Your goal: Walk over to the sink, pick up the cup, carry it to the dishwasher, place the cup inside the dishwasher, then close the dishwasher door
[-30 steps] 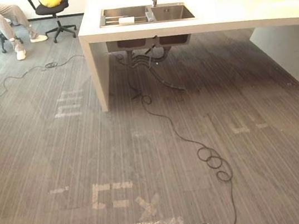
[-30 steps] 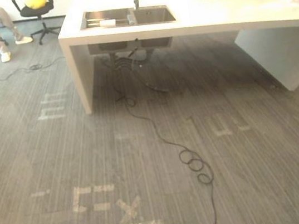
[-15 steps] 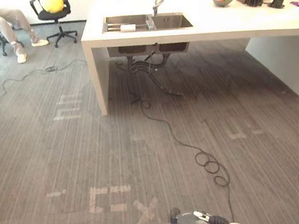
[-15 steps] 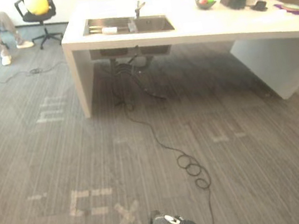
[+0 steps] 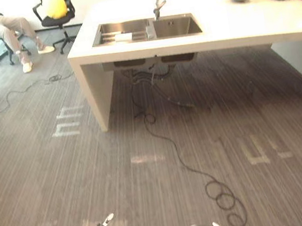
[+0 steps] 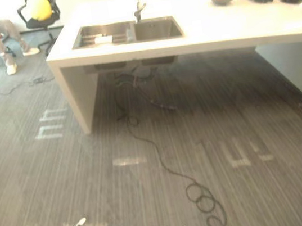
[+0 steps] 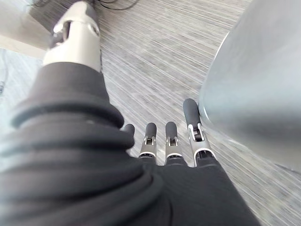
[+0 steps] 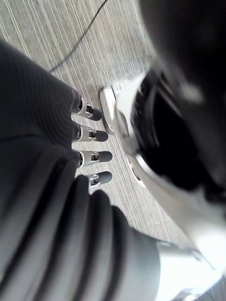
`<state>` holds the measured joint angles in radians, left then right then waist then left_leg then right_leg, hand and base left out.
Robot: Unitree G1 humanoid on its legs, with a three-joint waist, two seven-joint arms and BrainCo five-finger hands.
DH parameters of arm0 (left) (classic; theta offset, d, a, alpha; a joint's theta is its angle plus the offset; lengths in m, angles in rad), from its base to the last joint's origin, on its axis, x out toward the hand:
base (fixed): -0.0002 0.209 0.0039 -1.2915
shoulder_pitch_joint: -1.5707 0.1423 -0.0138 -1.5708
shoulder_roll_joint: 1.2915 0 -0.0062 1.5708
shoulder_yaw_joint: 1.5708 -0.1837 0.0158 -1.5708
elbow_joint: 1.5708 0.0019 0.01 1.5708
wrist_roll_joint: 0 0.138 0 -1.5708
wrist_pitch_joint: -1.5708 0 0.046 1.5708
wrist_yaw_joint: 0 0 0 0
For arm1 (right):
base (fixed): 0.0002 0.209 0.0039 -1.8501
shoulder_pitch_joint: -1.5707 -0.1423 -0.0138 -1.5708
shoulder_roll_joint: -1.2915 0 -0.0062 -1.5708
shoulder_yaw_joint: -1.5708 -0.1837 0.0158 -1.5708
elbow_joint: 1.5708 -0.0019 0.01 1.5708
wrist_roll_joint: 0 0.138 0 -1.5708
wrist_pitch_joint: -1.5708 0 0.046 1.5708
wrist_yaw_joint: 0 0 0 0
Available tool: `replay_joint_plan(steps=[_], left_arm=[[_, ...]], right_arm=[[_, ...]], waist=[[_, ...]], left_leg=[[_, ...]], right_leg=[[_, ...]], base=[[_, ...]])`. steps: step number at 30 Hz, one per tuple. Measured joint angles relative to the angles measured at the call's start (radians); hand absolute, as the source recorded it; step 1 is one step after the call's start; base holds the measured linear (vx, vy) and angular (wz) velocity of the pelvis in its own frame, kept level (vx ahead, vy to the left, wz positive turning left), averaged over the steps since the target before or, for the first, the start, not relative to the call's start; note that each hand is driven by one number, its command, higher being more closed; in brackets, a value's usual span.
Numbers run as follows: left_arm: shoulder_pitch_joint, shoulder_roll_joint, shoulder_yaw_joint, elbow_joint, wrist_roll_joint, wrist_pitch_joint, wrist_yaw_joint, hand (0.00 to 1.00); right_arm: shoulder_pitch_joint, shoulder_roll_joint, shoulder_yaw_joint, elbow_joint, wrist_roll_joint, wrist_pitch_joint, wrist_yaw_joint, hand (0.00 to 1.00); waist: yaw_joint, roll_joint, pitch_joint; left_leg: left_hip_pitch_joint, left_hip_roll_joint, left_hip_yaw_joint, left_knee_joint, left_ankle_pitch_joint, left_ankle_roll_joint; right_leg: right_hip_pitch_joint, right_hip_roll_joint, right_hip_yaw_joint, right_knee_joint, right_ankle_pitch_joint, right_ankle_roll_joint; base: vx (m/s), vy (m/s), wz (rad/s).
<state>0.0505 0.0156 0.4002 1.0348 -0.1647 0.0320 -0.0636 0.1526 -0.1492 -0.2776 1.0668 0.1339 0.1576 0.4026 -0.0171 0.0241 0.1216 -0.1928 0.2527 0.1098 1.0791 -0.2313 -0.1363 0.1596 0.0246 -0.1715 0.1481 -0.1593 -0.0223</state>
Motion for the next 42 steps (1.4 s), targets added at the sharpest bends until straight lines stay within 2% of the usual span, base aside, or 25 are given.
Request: replay_joint_plan(steps=[3,5,6,7,8,11,14,16,17,18,20,21,22,24,25,29,31,32,34,35,37,38,39,40,42], left_arm=[[-0.031,-0.003,0.011,-0.001,-0.013,-0.026,0.000,0.00],[-0.021,-0.022,0.011,-0.001,-0.029,-0.033,-0.005,0.00],[0.003,-0.031,0.022,0.004,-0.040,-0.034,-0.006,0.00],[0.003,-0.018,0.034,0.001,-0.047,-0.034,0.004,0.00],[0.001,-0.018,0.048,-0.002,-0.054,-0.034,0.012,0.00],[0.000,-0.025,0.087,0.010,-0.077,-0.032,0.034,0.00],[0.024,-0.008,0.079,0.055,-0.078,-0.015,0.043,0.00],[0.059,0.004,0.040,0.062,-0.077,-0.010,0.046,0.00],[0.062,0.018,0.018,0.078,-0.074,-0.007,0.052,0.00],[0.064,0.032,0.003,0.080,-0.075,0.000,0.057,0.00],[0.062,0.045,-0.021,0.080,-0.079,0.004,0.059,0.00],[0.057,0.045,-0.029,0.078,-0.084,0.006,0.060,0.00],[0.048,0.042,-0.036,0.078,-0.094,0.010,0.061,0.00],[0.025,0.036,-0.047,0.078,-0.128,0.012,0.067,0.00],[0.012,0.015,-0.048,0.073,-0.150,0.007,0.074,0.00],[0.012,-0.031,-0.025,0.004,-0.188,-0.043,0.077,0.00],[0.004,-0.046,-0.017,-0.014,-0.201,-0.077,0.076,0.00],[-0.021,-0.071,-0.011,-0.018,-0.205,-0.099,0.076,0.00],[-0.039,-0.099,-0.056,-0.037,-0.204,-0.111,0.069,0.00],[-0.050,-0.100,-0.071,-0.066,-0.204,-0.122,0.060,0.00],[-0.043,-0.108,-0.066,-0.134,-0.201,-0.142,0.072,0.00],[-0.034,-0.109,-0.059,-0.166,-0.186,-0.164,0.086,0.00],[-0.030,-0.108,-0.051,-0.189,-0.182,-0.176,0.102,0.00],[-0.027,-0.108,-0.049,-0.200,-0.181,-0.186,0.112,0.00],[-0.028,-0.100,-0.051,-0.242,-0.164,-0.216,0.154,0.00]], right_arm=[[-0.052,0.006,0.000,-0.012,0.039,0.007,-0.012,0.00],[-0.038,0.005,0.001,-0.042,0.038,0.024,-0.033,0.00],[-0.037,0.004,0.009,-0.056,0.038,0.021,-0.041,0.00],[-0.032,0.023,0.044,-0.068,0.036,0.016,-0.041,0.00],[-0.032,0.024,0.059,-0.064,0.034,0.010,-0.040,0.00],[-0.049,0.027,0.068,-0.041,0.016,-0.021,-0.036,0.00],[-0.061,0.018,0.048,0.007,0.015,-0.049,-0.032,0.00],[-0.046,0.020,-0.007,0.019,0.015,-0.068,-0.035,0.00],[-0.054,0.025,-0.055,0.006,0.016,-0.081,-0.034,0.00],[-0.067,0.035,-0.093,0.006,0.016,-0.087,-0.032,0.00],[-0.072,0.031,-0.130,0.000,0.017,-0.094,-0.032,0.00],[-0.077,0.020,-0.151,-0.002,0.017,-0.096,-0.031,0.00],[-0.083,0.010,-0.165,-0.002,0.017,-0.096,-0.032,0.00],[-0.077,0.009,-0.179,0.015,0.016,-0.088,-0.033,0.00],[-0.044,0.031,-0.185,0.044,0.021,-0.063,-0.033,0.00],[0.041,0.080,-0.153,0.037,0.014,-0.047,-0.031,0.00],[0.069,0.104,-0.148,0.033,-0.001,-0.044,-0.032,0.00],[0.091,0.102,-0.147,0.008,-0.025,-0.038,-0.021,0.00],[0.111,0.088,-0.148,-0.018,-0.027,-0.031,-0.013,0.00],[0.103,0.088,-0.150,-0.029,-0.027,-0.017,-0.015,0.00],[0.104,0.085,-0.155,-0.028,-0.032,0.008,-0.015,0.00],[0.108,0.077,-0.156,-0.028,-0.038,0.022,-0.012,0.00],[0.114,0.060,-0.156,-0.030,-0.044,0.031,0.006,0.00],[0.114,0.052,-0.158,-0.029,-0.045,0.039,0.011,0.00],[0.114,0.050,-0.182,-0.016,-0.046,0.043,0.036,0.00]], waist=[[0.015,-0.011,0.046],[0.024,0.002,0.050],[0.042,0.015,0.055],[0.035,-0.020,0.044],[0.040,-0.024,0.045],[0.044,-0.028,0.052],[0.042,-0.016,0.042],[0.037,-0.017,0.008],[0.027,-0.023,0.004],[0.013,-0.033,0.010],[0.004,-0.057,0.015],[-0.005,-0.053,0.012],[-0.012,-0.048,0.011],[-0.034,-0.049,0.013],[-0.048,-0.041,0.015],[-0.035,-0.029,0.020],[-0.035,-0.045,0.023],[-0.049,-0.037,0.018],[-0.059,0.002,0.011],[-0.049,0.009,0.015],[-0.043,0.005,0.013],[-0.044,0.016,0.011],[-0.041,0.035,0.011],[-0.040,0.039,0.015],[-0.037,0.049,0.035]], left_leg=[[-0.071,-0.077,0.118,-0.246,-0.048,0.055],[-0.059,-0.131,0.163,-0.667,0.107,0.103],[-0.021,-0.149,0.175,-0.785,0.264,0.215],[-0.015,-0.173,0.186,-0.794,0.252,0.190],[-0.044,-0.177,0.178,-0.753,0.217,0.211],[-0.032,-0.201,0.171,-0.726,0.172,0.225],[0.105,-0.262,0.164,-0.851,0.174,0.237],[0.175,-0.298,0.160,-0.922,0.166,0.247],[0.223,-0.323,0.152,-0.947,0.156,0.260],[0.272,-0.350,0.131,-0.966,0.148,0.265],[0.339,-0.375,0.108,-0.999,0.140,0.266],[0.373,-0.379,0.098,-1.022,0.137,0.265],[0.390,-0.379,0.085,-1.040,0.136,0.264],[0.412,-0.372,0.053,-1.070,0.137,0.261],[0.425,-0.350,0.023,-1.083,0.125,0.254],[0.482,-0.288,0.024,-1.076,0.037,0.191],[0.524,-0.278,0.020,-1.052,-0.019,0.171],[0.568,-0.243,-0.004,-1.032,-0.078,0.146],[0.582,-0.197,-0.025,-0.997,-0.102,0.120],[0.580,-0.171,-0.027,-0.919,-0.093,0.115],[0.486,-0.149,-0.023,-0.665,-0.051,0.078],[0.385,-0.116,-0.027,-0.431,0.033,0.003],[0.275,-0.070,-0.025,-0.204,0.212,-0.045],[0.221,-0.040,-0.022,-0.107,0.302,-0.036],[0.100,0.017,0.013,0.086,0.255,0.036]], right_leg=[[0.090,-0.030,0.027,-0.032,-0.010,0.015],[0.133,-0.037,0.041,-0.019,-0.045,0.032],[0.156,-0.035,0.083,-0.009,-0.092,0.038],[0.159,-0.053,0.104,-0.031,-0.096,0.019],[0.162,-0.040,0.128,-0.064,-0.060,0.004],[0.206,-0.062,0.134,-0.097,0.003,0.023],[0.201,-0.099,0.150,0.049,0.030,0.043],[0.126,-0.119,0.158,0.298,0.026,0.107],[0.026,-0.144,0.166,0.561,0.088,0.207],[-0.060,-0.170,0.162,0.765,0.175,0.247],[-0.147,-0.227,0.092,0.934,0.163,0.184],[-0.227,-0.261,0.040,0.991,0.116,0.114],[-0.286,-0.273,0.006,0.982,0.062,0.096],[-0.369,-0.278,-0.052,0.842,-0.009,0.094],[-0.393,-0.256,-0.095,0.619,-0.019,0.083],[-0.354,-0.157,-0.139,-0.127,0.199,0.092],[-0.345,-0.152,-0.113,-0.169,0.208,0.084],[-0.343,-0.136,-0.098,-0.092,0.313,0.056],[-0.376,-0.108,-0.096,0.040,0.301,0.035],[-0.374,-0.095,-0.107,0.104,0.235,-0.019],[-0.343,-0.089,-0.105,0.145,0.167,-0.018],[-0.304,-0.075,-0.106,0.142,0.134,-0.014],[-0.259,-0.051,-0.097,0.116,0.104,-0.030],[-0.230,-0.035,-0.093,0.093,0.097,-0.038],[-0.127,-0.019,-0.085,0.040,0.080,-0.059]], base=[[0.17,0.144,-0.37],[0.26,0.166,-0.38],[0.25,0.151,-0.36],[0.33,0.126,-0.20],[0.37,0.045,0.18],[0.26,0.127,0.23],[0.16,0.180,0.14],[0.19,0.147,0.16],[0.25,0.101,0.35],[0.26,0.067,0.39],[0.21,0.029,0.37],[0.21,0.044,0.33],[0.24,0.010,0.38],[0.25,-0.054,0.53],[0.30,-0.114,0.59],[0.10,-0.123,0.13],[0.35,-0.216,0.04],[0.57,-0.234,0.38],[0.56,-0.195,0.47],[0.47,-0.195,0.14],[0.35,-0.192,-0.06],[0.19,-0.154,-0.13],[0.19,-0.140,-0.14],[0.30,-0.074,-0.19],[0.41,-0.026,-0.18]])
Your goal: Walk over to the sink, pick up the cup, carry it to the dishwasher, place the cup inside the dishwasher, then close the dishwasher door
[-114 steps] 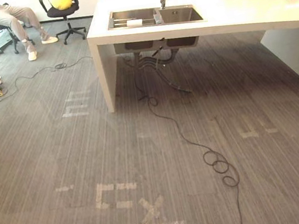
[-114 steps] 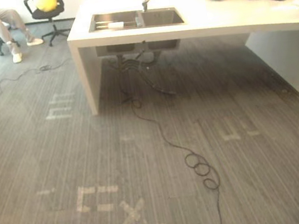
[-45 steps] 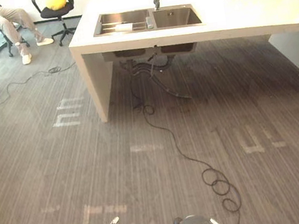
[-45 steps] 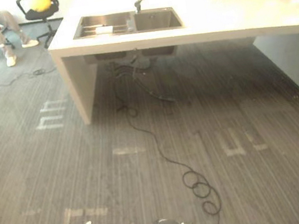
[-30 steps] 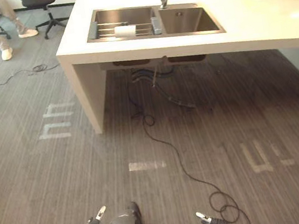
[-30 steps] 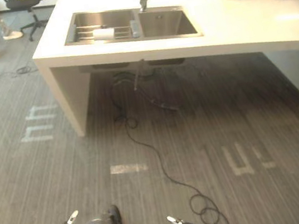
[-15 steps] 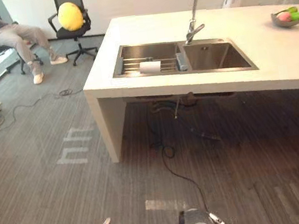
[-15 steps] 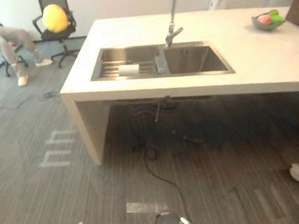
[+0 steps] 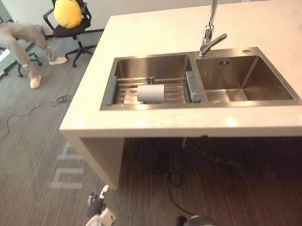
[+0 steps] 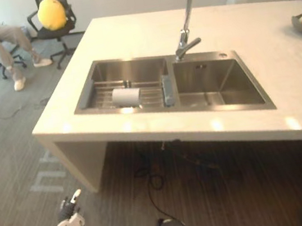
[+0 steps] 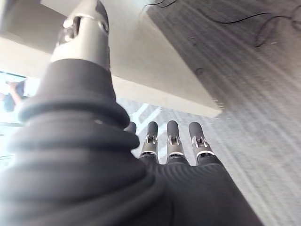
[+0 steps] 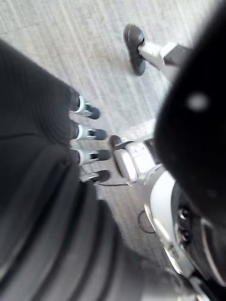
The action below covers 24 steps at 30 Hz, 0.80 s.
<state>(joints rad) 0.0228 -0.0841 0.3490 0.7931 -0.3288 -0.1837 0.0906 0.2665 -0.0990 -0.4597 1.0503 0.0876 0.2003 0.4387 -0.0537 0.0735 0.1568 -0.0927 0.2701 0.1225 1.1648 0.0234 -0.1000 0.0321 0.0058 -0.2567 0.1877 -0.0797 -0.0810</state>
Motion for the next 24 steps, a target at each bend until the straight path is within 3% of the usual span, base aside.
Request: replay_joint_plan(steps=[1,3,5,7,8,9,10,12,13,16,17,19,21,23,24], left_arm=[[0.006,0.002,-0.022,-0.027,0.007,-0.010,0.027,0.00],[0.026,0.007,-0.093,-0.130,0.018,-0.024,0.061,0.00],[0.055,0.015,-0.159,-0.337,0.016,-0.023,0.130,0.00],[0.154,0.016,-0.188,-0.406,0.041,-0.028,0.153,0.00],[0.223,0.023,-0.222,-0.517,0.074,-0.024,0.195,0.00],[0.278,0.023,-0.228,-0.619,0.103,-0.002,0.245,0.00],[0.290,0.023,-0.232,-0.660,0.115,-0.002,0.282,0.00],[0.354,0.054,-0.271,-0.773,0.237,-0.004,0.404,0.00],[0.369,0.059,-0.278,-0.786,0.263,-0.004,0.438,0.00],[0.387,0.077,-0.292,-0.793,0.331,-0.006,0.567,0.00],[0.313,0.076,-0.268,-0.933,0.335,-0.040,0.714,0.00],[0.158,0.114,-0.165,-1.061,0.332,-0.073,0.740,0.00],[0.055,0.143,-0.077,-1.085,0.331,-0.082,0.757,0.00],[0.029,0.141,-0.013,-1.077,0.320,-0.079,0.760,0.00],[0.029,0.140,0.033,-1.087,0.325,-0.082,0.800,0.00]], right_arm=[[-0.003,0.007,-0.027,0.020,-0.004,-0.001,-0.001,0.00],[-0.002,0.005,-0.036,0.026,-0.006,-0.001,-0.001,0.00],[-0.003,0.005,-0.036,0.024,-0.004,0.001,-0.003,0.00],[-0.002,0.008,-0.036,0.018,0.004,0.000,-0.006,0.00],[0.015,-0.003,-0.041,0.010,0.022,-0.007,-0.010,0.00],[0.014,0.016,-0.053,0.017,0.034,-0.009,-0.014,0.00],[0.014,0.036,-0.054,0.027,0.038,-0.013,-0.023,0.00],[0.025,0.078,-0.053,0.049,0.076,-0.048,-0.052,0.00],[0.034,0.083,-0.053,0.053,0.086,-0.055,-0.054,0.00],[0.079,0.115,-0.077,0.058,0.123,-0.090,-0.058,0.00],[0.132,0.119,-0.115,0.062,0.132,-0.099,-0.042,0.00],[0.141,0.115,-0.133,0.062,0.133,-0.107,-0.042,0.00],[0.142,0.113,-0.134,0.064,0.139,-0.110,-0.042,0.00],[0.140,0.110,-0.134,0.063,0.140,-0.110,-0.041,0.00],[0.141,0.110,-0.135,0.064,0.137,-0.111,-0.041,0.00]], waist=[[0.008,-0.018,0.005],[0.030,-0.023,0.005],[0.051,-0.044,0.004],[0.061,-0.042,0.003],[0.075,-0.018,-0.005],[0.090,-0.044,-0.015],[0.098,-0.062,-0.021],[0.112,-0.126,-0.040],[0.111,-0.131,-0.044],[0.101,-0.144,-0.087],[0.090,-0.116,-0.172],[0.070,-0.113,-0.211],[0.046,-0.107,-0.216],[0.036,-0.099,-0.214],[0.042,-0.098,-0.216]], left_leg=[[-0.054,0.001,0.027,0.018,-0.057,0.032],[-0.124,-0.005,0.068,-0.093,-0.129,0.039],[-0.142,-0.044,0.111,-0.427,-0.159,0.038],[-0.111,-0.087,0.077,-0.692,-0.090,0.054],[-0.084,-0.089,0.005,-0.833,0.047,0.020],[-0.040,-0.121,-0.044,-0.905,-0.005,-0.020],[-0.029,-0.136,-0.039,-0.944,-0.013,-0.012],[0.029,-0.187,0.003,-1.058,0.006,0.007],[0.045,-0.190,0.013,-1.070,0.005,0.008],[0.052,-0.192,0.025,-1.082,0.003,0.008],[0.041,-0.192,0.017,-1.071,-0.003,0.017],[0.057,-0.200,0.018,-1.137,0.035,0.012],[0.090,-0.203,0.020,-1.210,0.074,0.016],[0.114,-0.204,0.042,-1.252,0.093,0.014],[0.119,-0.198,0.065,-1.252,0.092,0.013]], right_leg=[[0.054,-0.015,0.008,-0.035,-0.008,0.003],[0.103,-0.042,0.044,-0.074,-0.006,0.031],[0.135,-0.107,0.101,-0.094,-0.021,0.079],[0.142,-0.143,0.133,-0.076,-0.050,0.126],[0.136,-0.137,0.151,-0.048,-0.087,0.175],[0.118,-0.160,0.163,-0.023,-0.103,0.186],[0.105,-0.174,0.162,-0.013,-0.108,0.194],[0.091,-0.229,0.161,0.001,-0.099,0.222],[0.095,-0.234,0.161,0.000,-0.092,0.233],[0.108,-0.236,0.147,-0.040,-0.088,0.240],[0.078,-0.229,0.135,-0.071,-0.095,0.213],[0.074,-0.226,0.134,-0.079,-0.062,0.216],[0.072,-0.224,0.133,-0.081,-0.060,0.212],[0.066,-0.222,0.137,-0.079,-0.064,0.205],[0.055,-0.226,0.132,-0.076,-0.066,0.201]], base=[[0.41,0.013,-0.40],[0.20,0.045,-0.56],[-0.08,0.061,-0.70],[0.05,0.119,-0.50],[0.23,0.233,-0.26],[0.21,0.250,-0.14],[0.23,0.254,0.02],[0.17,0.183,-0.18],[0.11,0.092,-0.39],[-0.01,-0.008,-0.14],[-0.10,-0.088,0.11],[-0.06,-0.056,0.08],[-0.04,-0.030,-0.05],[-0.04,-0.024,-0.22],[-0.03,-0.013,-0.44]])
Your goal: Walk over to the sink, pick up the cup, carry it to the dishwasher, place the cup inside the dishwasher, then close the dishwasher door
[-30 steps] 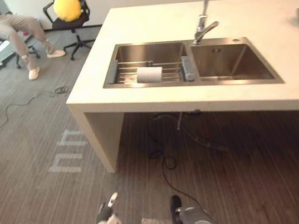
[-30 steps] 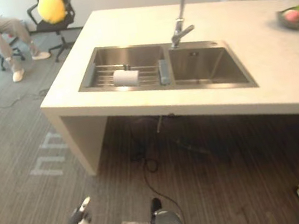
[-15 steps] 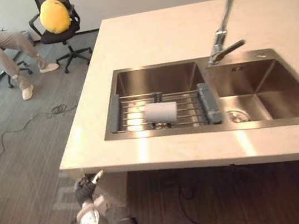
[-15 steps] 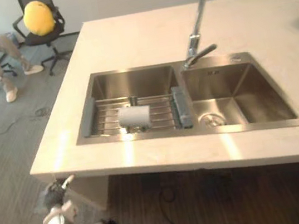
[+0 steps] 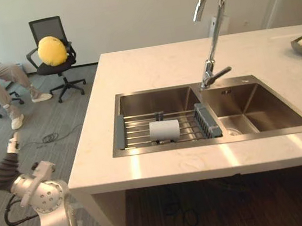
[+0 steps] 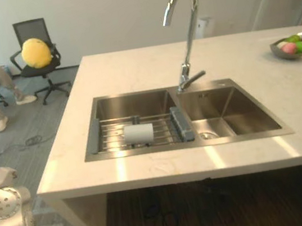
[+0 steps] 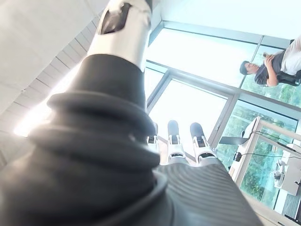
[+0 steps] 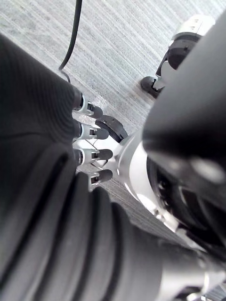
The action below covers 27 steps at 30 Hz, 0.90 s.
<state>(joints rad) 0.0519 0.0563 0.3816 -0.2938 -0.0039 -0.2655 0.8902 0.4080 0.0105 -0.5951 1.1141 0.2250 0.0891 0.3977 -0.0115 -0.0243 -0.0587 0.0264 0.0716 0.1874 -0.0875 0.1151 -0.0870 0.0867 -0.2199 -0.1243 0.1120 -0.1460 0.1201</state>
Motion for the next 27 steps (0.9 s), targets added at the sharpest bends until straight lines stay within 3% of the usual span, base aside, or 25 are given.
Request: replay_joint_plan(steps=[3,5,7,9,11,13,18,22,27], left_arm=[[-0.011,0.010,0.140,-0.059,0.027,-0.002,0.092,0.00],[-0.038,0.030,0.166,-0.080,0.030,-0.013,0.091,0.00],[-0.051,0.055,0.137,-0.111,0.063,-0.019,0.029,0.00],[-0.061,0.084,0.035,-0.158,0.104,-0.019,-0.072,0.00],[-0.076,0.150,-0.169,-0.209,0.210,-0.015,-0.267,0.00],[-0.095,0.197,-0.306,-0.211,0.307,-0.001,-0.395,0.00],[-0.143,0.263,-0.543,-0.179,0.404,0.047,-0.684,0.00],[-0.216,0.333,-0.659,-0.121,0.449,0.089,-0.841,0.00],[-0.344,0.390,-0.715,0.023,0.448,0.196,-1.001,0.00]], right_arm=[[0.002,0.002,-0.015,0.001,-0.041,-0.022,0.004,0.00],[0.004,0.016,-0.017,0.003,-0.082,-0.026,0.013,0.00],[-0.001,0.019,-0.034,0.007,-0.115,-0.027,0.025,0.00],[-0.004,0.017,-0.057,0.008,-0.116,-0.038,0.039,0.00],[-0.022,0.011,-0.077,0.023,-0.117,-0.046,0.040,0.00],[-0.036,-0.002,-0.077,0.042,-0.123,-0.047,0.041,0.00],[-0.046,-0.024,-0.072,0.057,-0.155,-0.047,0.052,0.00],[-0.054,-0.039,-0.030,0.065,-0.156,-0.046,0.052,0.00],[-0.067,-0.063,0.022,0.063,-0.193,-0.044,0.050,0.00]], waist=[[0.005,-0.010,-0.004],[0.002,-0.027,-0.005],[0.003,-0.035,-0.006],[0.004,-0.036,-0.007],[-0.006,-0.036,-0.008],[-0.021,-0.034,-0.008],[-0.060,-0.030,-0.007],[-0.082,-0.029,-0.007],[-0.112,-0.024,-0.002]], left_leg=[[0.010,0.023,0.044,0.000,-0.002,-0.011],[0.011,0.038,0.047,0.000,0.001,-0.023],[0.011,0.050,0.055,0.000,0.002,-0.030],[0.011,0.054,0.055,0.000,0.002,-0.032],[0.010,0.060,0.057,0.000,0.002,-0.035],[0.010,0.061,0.059,0.000,0.002,-0.036],[0.007,0.067,0.064,0.000,-0.003,-0.043],[0.002,0.073,0.070,0.000,-0.008,-0.048],[-0.009,0.080,0.097,0.000,-0.014,-0.053]], right_leg=[[-0.020,-0.006,-0.030,-0.001,0.026,-0.010],[-0.017,0.009,-0.032,-0.011,0.033,-0.011],[-0.015,0.021,-0.031,-0.030,0.048,-0.012],[-0.012,0.026,-0.030,-0.043,0.055,-0.013],[-0.012,0.032,-0.024,-0.056,0.066,-0.009],[-0.012,0.034,-0.023,-0.061,0.068,-0.009],[-0.019,0.039,-0.023,-0.073,0.074,-0.010],[-0.023,0.045,-0.018,-0.081,0.080,-0.003],[-0.047,0.053,0.007,-0.096,0.097,0.000]], base=[[0.00,-0.027,-0.53],[0.00,-0.064,-0.17],[0.01,-0.041,-0.12],[0.01,-0.024,-0.08],[0.00,-0.020,-0.09],[0.00,-0.011,-0.07],[0.02,-0.009,-0.08],[0.04,-0.012,-0.05],[0.03,-0.005,-0.18]])
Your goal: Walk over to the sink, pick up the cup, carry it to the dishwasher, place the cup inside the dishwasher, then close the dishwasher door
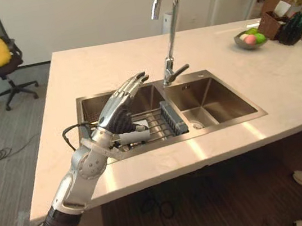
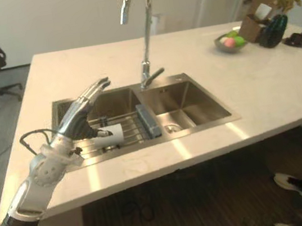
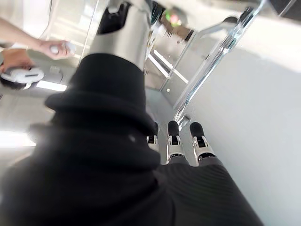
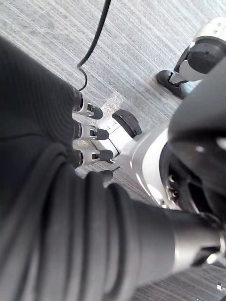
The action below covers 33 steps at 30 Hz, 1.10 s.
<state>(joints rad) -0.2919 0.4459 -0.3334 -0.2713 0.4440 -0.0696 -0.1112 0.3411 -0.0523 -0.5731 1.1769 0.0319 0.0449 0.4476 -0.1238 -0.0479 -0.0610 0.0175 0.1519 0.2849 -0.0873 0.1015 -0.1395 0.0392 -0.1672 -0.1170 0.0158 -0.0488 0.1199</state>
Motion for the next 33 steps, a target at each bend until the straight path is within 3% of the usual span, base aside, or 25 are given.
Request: replay_joint_plan(steps=[3,5,9,14,20,33], left_arm=[[-0.056,0.058,-0.033,0.140,-0.008,0.063,-0.059,0.00],[-0.070,0.064,-0.034,0.222,-0.007,0.097,-0.089,0.00],[-0.083,0.064,-0.039,0.324,0.002,0.124,-0.134,0.00],[-0.165,0.066,-0.061,0.494,0.026,0.170,-0.166,0.00],[-0.222,0.068,-0.064,0.623,0.052,0.196,-0.181,0.00],[-0.268,0.065,-0.062,0.744,0.130,0.201,-0.171,0.00]], right_arm=[[0.000,-0.003,0.044,-0.031,0.000,0.006,-0.015,0.00],[0.000,-0.015,0.112,-0.063,0.001,0.037,-0.031,0.00],[-0.014,-0.038,0.254,-0.098,0.005,0.116,-0.068,0.00],[-0.034,-0.057,0.328,-0.111,0.028,0.162,-0.087,0.00],[-0.047,-0.079,0.397,-0.140,0.045,0.178,-0.087,0.00],[-0.051,-0.087,0.448,-0.143,0.061,0.196,-0.079,0.00]], waist=[[-0.024,0.006,0.004],[-0.038,0.012,0.013],[-0.043,0.013,0.023],[-0.049,0.022,0.041],[-0.082,0.024,0.055],[-0.098,0.031,0.060]], left_leg=[[0.010,0.000,0.022,0.000,-0.005,0.004],[0.022,-0.002,0.031,0.000,-0.013,0.002],[0.021,-0.002,0.038,0.000,-0.021,-0.001],[0.021,-0.002,0.044,0.001,-0.025,-0.004],[0.027,-0.001,0.056,0.001,-0.028,-0.008],[0.037,0.000,0.071,0.001,-0.035,-0.011]], right_leg=[[0.014,0.000,-0.005,-0.042,0.025,-0.002],[0.032,-0.001,-0.009,-0.064,0.033,-0.003],[0.032,-0.001,-0.024,-0.072,0.033,-0.004],[0.032,0.000,-0.035,-0.079,0.033,-0.004],[0.031,0.000,-0.040,-0.081,0.033,-0.004],[0.030,0.000,-0.031,-0.081,0.036,-0.008]], base=[[0.04,0.003,-0.20],[0.06,-0.006,-0.14],[0.06,-0.016,-0.04],[0.05,-0.023,-0.04],[0.02,-0.009,-0.06],[0.00,0.001,-0.03]])
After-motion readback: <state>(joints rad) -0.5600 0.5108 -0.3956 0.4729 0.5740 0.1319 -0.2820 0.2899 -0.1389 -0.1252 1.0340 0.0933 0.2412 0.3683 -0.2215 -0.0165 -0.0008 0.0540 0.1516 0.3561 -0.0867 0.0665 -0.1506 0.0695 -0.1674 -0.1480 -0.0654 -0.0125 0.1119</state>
